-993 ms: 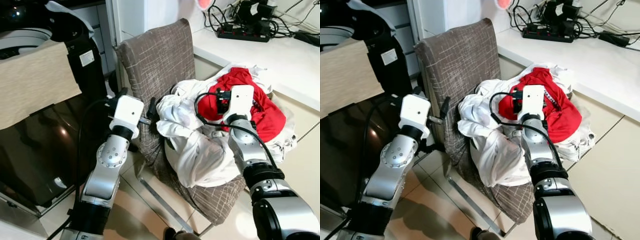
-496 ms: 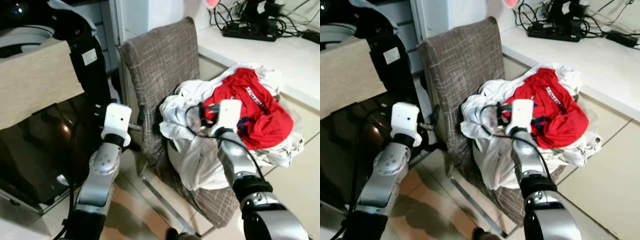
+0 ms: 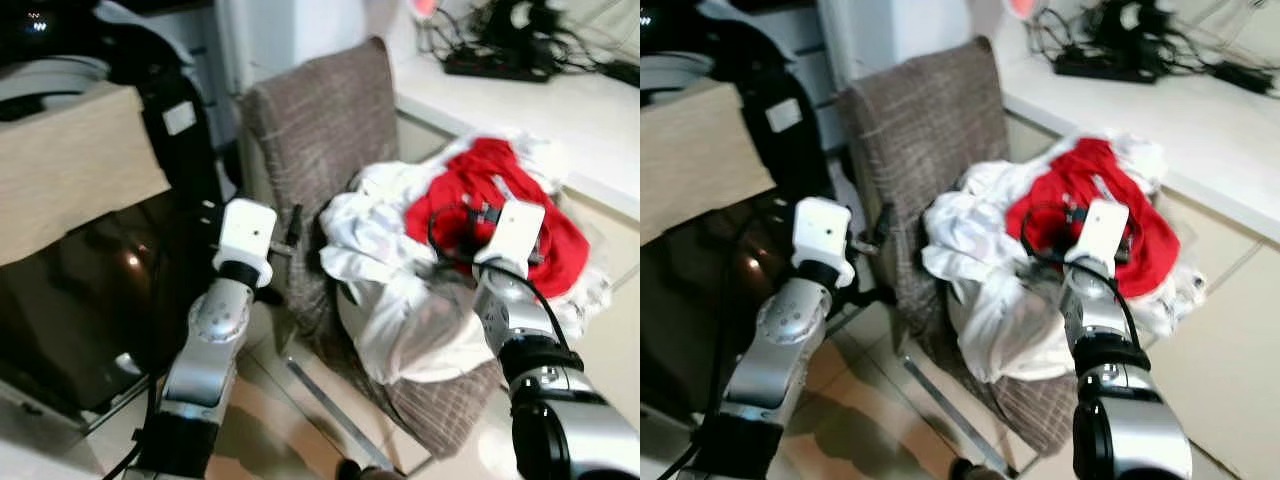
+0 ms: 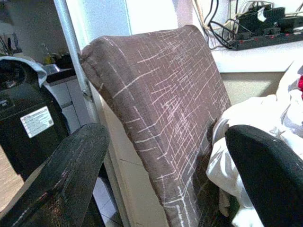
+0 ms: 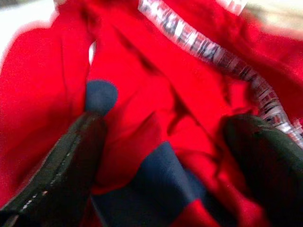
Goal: Clothes washing
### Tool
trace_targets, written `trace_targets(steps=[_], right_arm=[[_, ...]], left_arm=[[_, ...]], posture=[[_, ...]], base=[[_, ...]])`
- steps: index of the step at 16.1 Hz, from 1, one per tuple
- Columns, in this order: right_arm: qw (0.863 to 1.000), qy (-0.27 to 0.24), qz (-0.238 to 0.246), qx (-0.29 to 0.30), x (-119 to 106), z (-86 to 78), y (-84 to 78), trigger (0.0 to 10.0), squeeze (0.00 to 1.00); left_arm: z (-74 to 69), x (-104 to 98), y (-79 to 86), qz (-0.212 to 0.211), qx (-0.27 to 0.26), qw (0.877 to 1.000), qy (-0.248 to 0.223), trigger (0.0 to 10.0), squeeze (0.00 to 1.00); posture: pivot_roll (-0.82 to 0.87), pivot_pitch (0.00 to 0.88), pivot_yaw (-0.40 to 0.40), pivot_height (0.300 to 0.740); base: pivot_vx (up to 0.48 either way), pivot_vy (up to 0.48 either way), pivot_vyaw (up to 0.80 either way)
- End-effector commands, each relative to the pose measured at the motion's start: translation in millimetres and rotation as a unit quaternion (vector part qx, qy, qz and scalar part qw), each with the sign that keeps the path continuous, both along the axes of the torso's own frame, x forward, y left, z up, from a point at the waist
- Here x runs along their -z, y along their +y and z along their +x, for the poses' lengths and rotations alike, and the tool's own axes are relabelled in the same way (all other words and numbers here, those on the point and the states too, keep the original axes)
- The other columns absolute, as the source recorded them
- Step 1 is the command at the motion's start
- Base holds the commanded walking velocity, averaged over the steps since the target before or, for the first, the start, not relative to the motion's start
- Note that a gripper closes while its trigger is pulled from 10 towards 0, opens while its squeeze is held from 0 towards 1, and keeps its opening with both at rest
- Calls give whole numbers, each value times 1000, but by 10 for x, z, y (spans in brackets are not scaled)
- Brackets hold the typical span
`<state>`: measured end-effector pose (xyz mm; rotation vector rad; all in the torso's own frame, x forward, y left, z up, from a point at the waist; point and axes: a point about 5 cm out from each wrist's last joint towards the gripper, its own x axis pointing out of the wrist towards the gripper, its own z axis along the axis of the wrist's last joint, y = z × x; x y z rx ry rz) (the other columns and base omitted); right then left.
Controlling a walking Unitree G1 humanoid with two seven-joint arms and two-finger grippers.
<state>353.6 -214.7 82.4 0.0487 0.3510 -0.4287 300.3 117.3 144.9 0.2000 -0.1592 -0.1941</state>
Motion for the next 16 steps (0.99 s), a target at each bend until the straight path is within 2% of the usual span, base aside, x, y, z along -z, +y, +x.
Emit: trace_targets(steps=[1,5,6,9,11,13,16], right_arm=[[997,70,34,22,204,-100,-66,10000,0],[994,88,65,6,266,-125,-109,10000,0],[992,91,81,-2,274,-115,-74,0,0],[993,84,83,-14,247,-82,-27,0,0],[994,72,65,-58,200,-19,98,0,0],[993,61,66,-77,175,10,178,0,0],[992,60,71,-85,174,20,222,0,0]], left_arm=[[36,-23,-8,2,4,1000,-3,10000,0],[85,-111,-21,6,4,1000,-20,10000,0],[101,-134,-23,8,3,1000,-24,10000,0],[109,-142,-41,11,8,1000,-26,10000,0],[117,-162,-77,16,13,999,-32,10000,0],[116,-166,-81,20,14,999,-34,10000,0],[110,-166,-64,22,12,999,-35,10000,0]], posture=[[28,0,-6,740],[27,0,-9,740],[26,0,-11,740],[24,0,-8,740],[20,0,-9,740],[24,2,-11,740],[35,3,-15,740]], base=[[0,0,0],[0,0,0],[0,0,0],[0,0,0],[0,0,0],[0,0,0],[0,0,0]])
